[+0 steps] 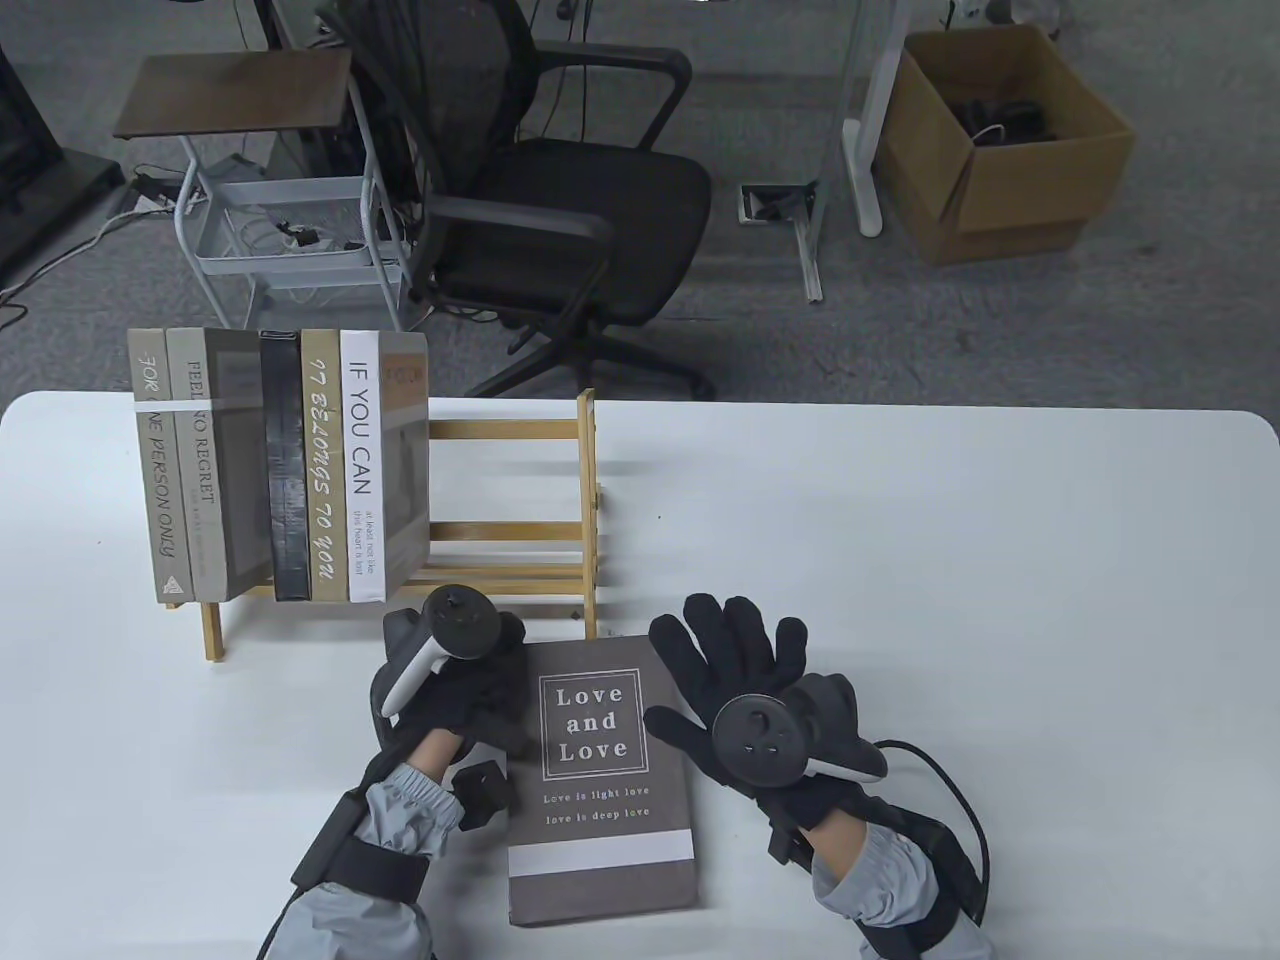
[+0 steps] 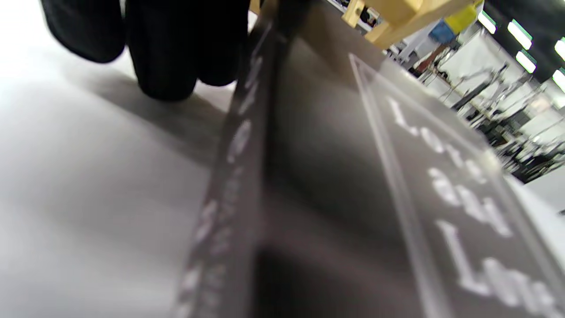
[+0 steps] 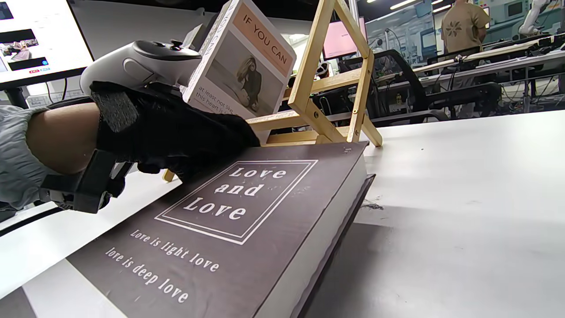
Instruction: Push a thick book into a tightly packed book rack slot
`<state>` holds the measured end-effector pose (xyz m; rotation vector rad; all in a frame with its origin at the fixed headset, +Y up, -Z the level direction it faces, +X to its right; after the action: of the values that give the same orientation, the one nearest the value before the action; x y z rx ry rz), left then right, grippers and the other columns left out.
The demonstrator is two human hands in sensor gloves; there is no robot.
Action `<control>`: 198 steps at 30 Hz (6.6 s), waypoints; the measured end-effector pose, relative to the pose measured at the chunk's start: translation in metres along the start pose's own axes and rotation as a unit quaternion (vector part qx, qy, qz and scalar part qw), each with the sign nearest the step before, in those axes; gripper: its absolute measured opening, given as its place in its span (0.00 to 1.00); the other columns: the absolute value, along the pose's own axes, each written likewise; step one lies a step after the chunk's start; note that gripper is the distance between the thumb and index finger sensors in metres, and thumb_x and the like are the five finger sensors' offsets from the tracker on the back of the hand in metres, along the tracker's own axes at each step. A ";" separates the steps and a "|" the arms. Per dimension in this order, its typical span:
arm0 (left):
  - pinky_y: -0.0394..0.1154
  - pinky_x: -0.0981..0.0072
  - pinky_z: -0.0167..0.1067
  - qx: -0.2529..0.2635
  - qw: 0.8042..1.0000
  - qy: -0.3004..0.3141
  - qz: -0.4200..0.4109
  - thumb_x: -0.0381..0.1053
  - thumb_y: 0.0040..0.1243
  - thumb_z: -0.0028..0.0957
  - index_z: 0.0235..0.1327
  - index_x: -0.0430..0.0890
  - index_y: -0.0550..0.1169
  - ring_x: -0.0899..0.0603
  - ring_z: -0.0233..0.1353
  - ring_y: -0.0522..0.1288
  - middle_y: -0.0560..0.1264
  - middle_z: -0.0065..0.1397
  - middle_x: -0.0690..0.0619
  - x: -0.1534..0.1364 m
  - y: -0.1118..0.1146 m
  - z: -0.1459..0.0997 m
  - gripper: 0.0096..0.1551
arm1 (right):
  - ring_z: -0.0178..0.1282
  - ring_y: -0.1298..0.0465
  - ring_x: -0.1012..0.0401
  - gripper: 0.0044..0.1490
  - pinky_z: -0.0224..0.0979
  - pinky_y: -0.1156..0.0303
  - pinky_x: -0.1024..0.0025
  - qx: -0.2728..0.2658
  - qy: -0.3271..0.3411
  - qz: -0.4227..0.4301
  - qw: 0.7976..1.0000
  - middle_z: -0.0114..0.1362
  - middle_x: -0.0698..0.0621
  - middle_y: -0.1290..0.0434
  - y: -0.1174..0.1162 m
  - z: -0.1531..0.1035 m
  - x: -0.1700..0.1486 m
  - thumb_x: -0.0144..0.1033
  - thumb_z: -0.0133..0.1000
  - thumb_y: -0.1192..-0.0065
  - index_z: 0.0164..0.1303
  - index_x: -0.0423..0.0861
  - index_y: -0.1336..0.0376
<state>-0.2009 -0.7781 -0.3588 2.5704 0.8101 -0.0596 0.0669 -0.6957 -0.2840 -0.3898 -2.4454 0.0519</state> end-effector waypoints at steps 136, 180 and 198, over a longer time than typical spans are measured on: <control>0.82 0.58 0.66 0.560 0.779 -0.155 0.238 0.56 0.45 0.76 0.80 0.47 0.50 0.37 0.71 0.76 0.59 0.79 0.34 0.065 -0.326 -0.127 0.30 | 0.80 0.66 0.20 0.50 0.63 0.74 0.16 0.003 -0.021 0.005 1.000 0.90 0.23 0.70 0.008 -0.001 -0.005 0.53 0.72 0.62 0.93 0.36 0.69; 0.71 0.42 0.76 0.431 0.864 -0.154 0.208 0.52 0.46 0.76 0.86 0.57 0.64 0.30 0.80 0.67 0.58 0.88 0.37 0.010 -0.295 -0.061 0.25 | 0.81 0.66 0.20 0.50 0.63 0.74 0.15 0.007 -0.022 0.000 1.000 0.90 0.23 0.69 0.005 -0.001 -0.005 0.53 0.72 0.62 0.93 0.36 0.69; 0.45 0.21 0.77 0.406 0.876 -0.182 0.185 0.53 0.41 0.77 0.88 0.66 0.56 0.20 0.85 0.40 0.39 0.91 0.34 0.001 -0.293 -0.022 0.27 | 0.80 0.66 0.20 0.50 0.63 0.74 0.15 0.014 -0.037 -0.005 0.999 0.90 0.23 0.69 0.003 0.000 -0.010 0.53 0.72 0.62 0.93 0.36 0.69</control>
<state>-0.3640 -0.5539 -0.4555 3.2692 0.1234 -0.9110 0.0747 -0.6952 -0.2906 -0.3699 -2.5167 0.0991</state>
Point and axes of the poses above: the tracker on the back of each hand, its own x axis roughly to the thumb side, its own z axis roughly from the wrist to the fingertips, y = z × x, the point moved 3 cm from there along z, roughly from the wrist to the fingertips
